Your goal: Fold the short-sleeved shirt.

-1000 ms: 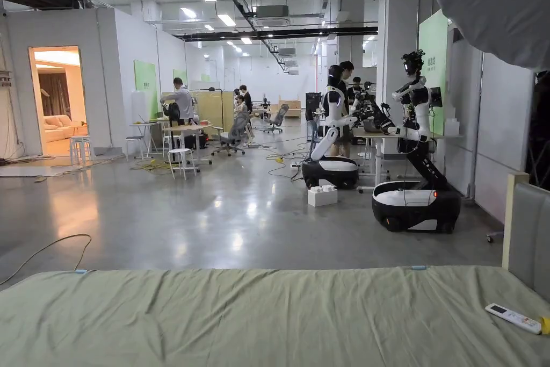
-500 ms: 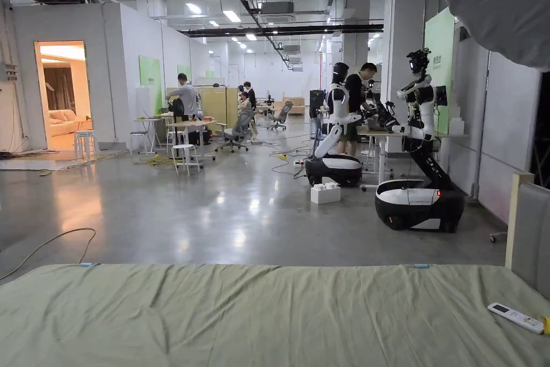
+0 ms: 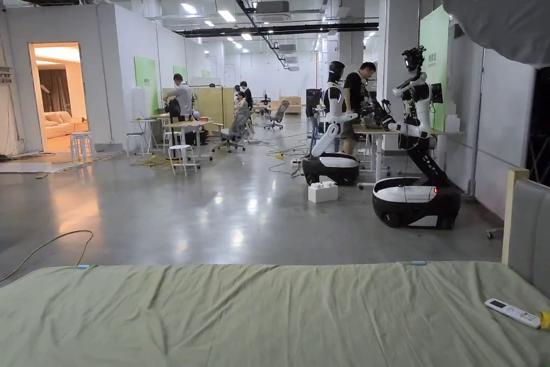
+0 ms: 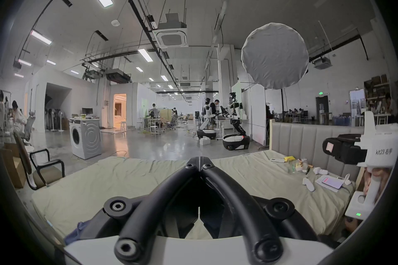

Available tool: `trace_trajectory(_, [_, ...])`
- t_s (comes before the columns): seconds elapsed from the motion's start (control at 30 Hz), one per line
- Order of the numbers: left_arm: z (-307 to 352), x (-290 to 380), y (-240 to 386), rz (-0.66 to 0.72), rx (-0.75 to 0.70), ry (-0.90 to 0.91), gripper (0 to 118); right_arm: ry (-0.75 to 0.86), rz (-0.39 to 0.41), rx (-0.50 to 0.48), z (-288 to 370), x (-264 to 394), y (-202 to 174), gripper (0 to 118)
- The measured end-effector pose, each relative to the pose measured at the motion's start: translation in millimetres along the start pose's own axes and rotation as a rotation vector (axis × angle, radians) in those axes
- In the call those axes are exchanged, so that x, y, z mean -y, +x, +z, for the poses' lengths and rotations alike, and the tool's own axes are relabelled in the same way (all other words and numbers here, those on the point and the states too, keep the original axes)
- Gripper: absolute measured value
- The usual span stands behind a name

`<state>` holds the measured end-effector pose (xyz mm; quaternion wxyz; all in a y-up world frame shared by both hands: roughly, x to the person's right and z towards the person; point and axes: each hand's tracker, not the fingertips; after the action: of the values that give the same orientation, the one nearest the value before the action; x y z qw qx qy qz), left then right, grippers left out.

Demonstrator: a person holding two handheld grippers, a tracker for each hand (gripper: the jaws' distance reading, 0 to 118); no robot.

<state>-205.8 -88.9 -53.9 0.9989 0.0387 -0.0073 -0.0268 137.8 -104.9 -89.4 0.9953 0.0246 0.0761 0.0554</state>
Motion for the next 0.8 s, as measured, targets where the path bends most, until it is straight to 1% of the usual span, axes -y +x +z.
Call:
trace_trajectory(0.03, [0,-1,0,-0.019,-0.007,-0.001,0,-0.001,-0.005,0.001,0,0,1,0])
trace_trajectory(0.13, [-3,-5,-4,-0.022,-0.005,-0.001,0,0.003,-0.004,0.009,-2,-3,3,0])
trace_trajectory(0.17, [-4,-8,-4,-0.034,-0.009,-0.004,0,0.004,0.016,0.015,-3,-5,3,0])
trace_trajectory(0.2, [-6,-12,-1,-0.112,-0.019,-0.009,0,0.008,0.102,0.03,-4,-8,0,0])
trace_trajectory(0.23, [-10,-14,5,-0.234,-0.035,-0.031,0,0.007,0.224,0.042,-6,-11,-5,0])
trace_trajectory(0.27, [-16,-14,15,-0.412,-0.049,-0.069,0,-0.014,0.392,0.045,-9,-12,-12,0])
trace_trajectory(0.3, [-21,-6,27,-0.662,-0.061,-0.094,0,-0.028,0.619,0.053,-13,-5,-23,0])
trace_trajectory(0.33, [-27,9,38,-0.924,-0.049,-0.119,0,0.011,0.918,0.039,-16,7,-36,0])
trace_trajectory(0.37, [-31,29,44,-1.149,-0.017,-0.152,0,-0.008,1.14,0.025,-18,25,-42,0])
trace_trajectory(0.4, [-34,54,48,-1.361,0.028,-0.191,0,-0.008,1.384,0.01,-21,44,-51,0])
trace_trajectory(0.43, [-35,80,50,-1.52,0.098,-0.213,0,-0.021,1.568,-0.081,-19,68,-55,0])
trace_trajectory(0.47, [-33,98,47,-1.619,0.17,-0.223,0,-0.021,1.638,-0.197,-20,11,-58,0])
trace_trajectory(0.5, [-31,117,44,-1.674,0.255,-0.237,0,-0.051,1.689,-0.277,-22,29,-63,0])
trace_trajectory(0.53, [-31,132,40,-1.666,0.29,-0.275,0,-0.118,1.663,-0.369,-22,18,-60,0])
trace_trajectory(0.6, [-35,141,41,-1.642,0.327,-0.342,0,-0.136,1.663,-0.411,-22,20,-61,0])
trace_trajectory(0.63, [-38,132,42,-1.567,0.28,-0.343,0,-0.122,1.631,-0.358,-16,92,-45,0])
trace_trajectory(0.67, [-41,115,37,-1.42,0.218,-0.339,0,-0.127,1.488,-0.269,-19,85,-43,0])
trace_trajectory(0.7, [-45,93,33,-1.227,0.157,-0.334,0,-0.132,1.311,-0.212,-21,88,-35,0])
trace_trajectory(0.73, [-48,70,24,-0.973,0.108,-0.327,0,-0.131,1.086,-0.128,-27,66,-27,0])
trace_trajectory(0.77, [-49,47,11,-0.745,0.054,-0.308,0,-0.123,0.881,-0.042,-25,65,-26,0])
trace_trajectory(0.8, [-46,30,-7,-0.476,0.001,-0.266,0,-0.109,0.641,0.033,-25,52,-14,0])
